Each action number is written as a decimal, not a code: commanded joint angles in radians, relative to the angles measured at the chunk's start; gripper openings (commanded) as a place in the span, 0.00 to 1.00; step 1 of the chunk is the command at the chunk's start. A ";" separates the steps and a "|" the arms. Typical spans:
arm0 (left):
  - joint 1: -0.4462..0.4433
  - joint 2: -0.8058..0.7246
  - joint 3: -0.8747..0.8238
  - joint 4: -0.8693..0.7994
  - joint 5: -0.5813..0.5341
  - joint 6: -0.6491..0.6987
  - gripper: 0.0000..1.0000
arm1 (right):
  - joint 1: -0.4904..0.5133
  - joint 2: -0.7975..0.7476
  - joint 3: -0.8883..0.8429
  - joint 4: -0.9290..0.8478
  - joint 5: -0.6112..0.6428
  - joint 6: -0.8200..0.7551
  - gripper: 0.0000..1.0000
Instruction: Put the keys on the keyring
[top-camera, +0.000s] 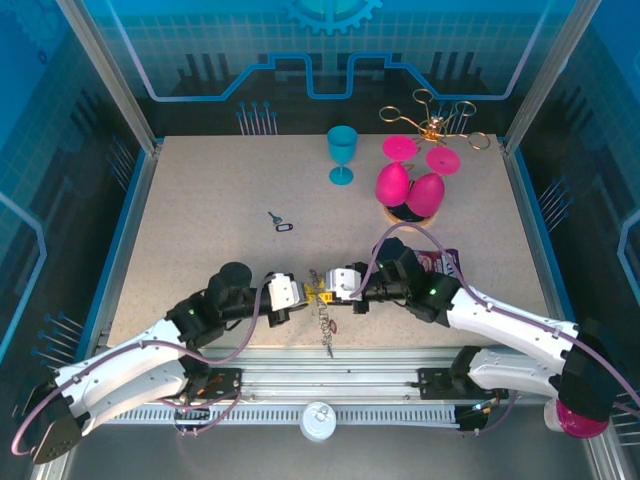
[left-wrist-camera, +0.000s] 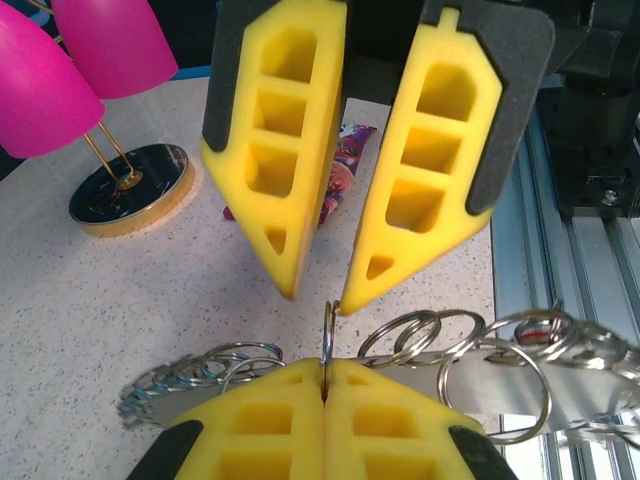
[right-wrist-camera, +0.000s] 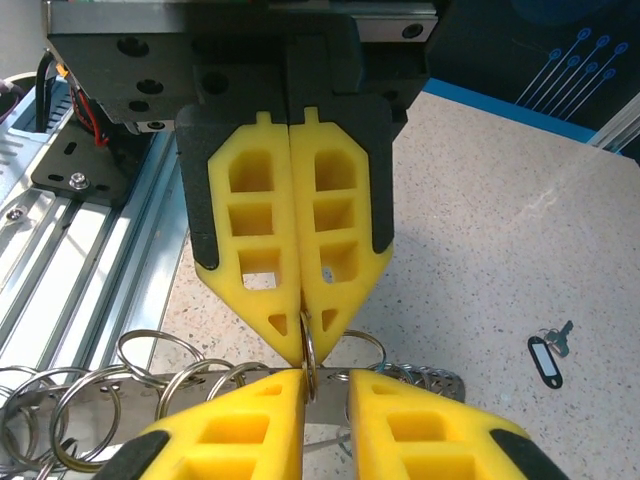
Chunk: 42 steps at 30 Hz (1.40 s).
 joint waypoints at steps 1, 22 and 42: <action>0.005 0.005 0.049 0.005 0.009 0.021 0.00 | 0.016 0.013 0.038 -0.023 0.000 -0.026 0.18; 0.004 0.013 0.061 0.012 0.027 0.012 0.00 | 0.027 0.049 0.055 -0.043 -0.011 -0.041 0.02; 0.004 -0.012 0.006 0.115 0.019 -0.024 0.04 | 0.012 0.040 0.000 0.094 -0.115 0.082 0.00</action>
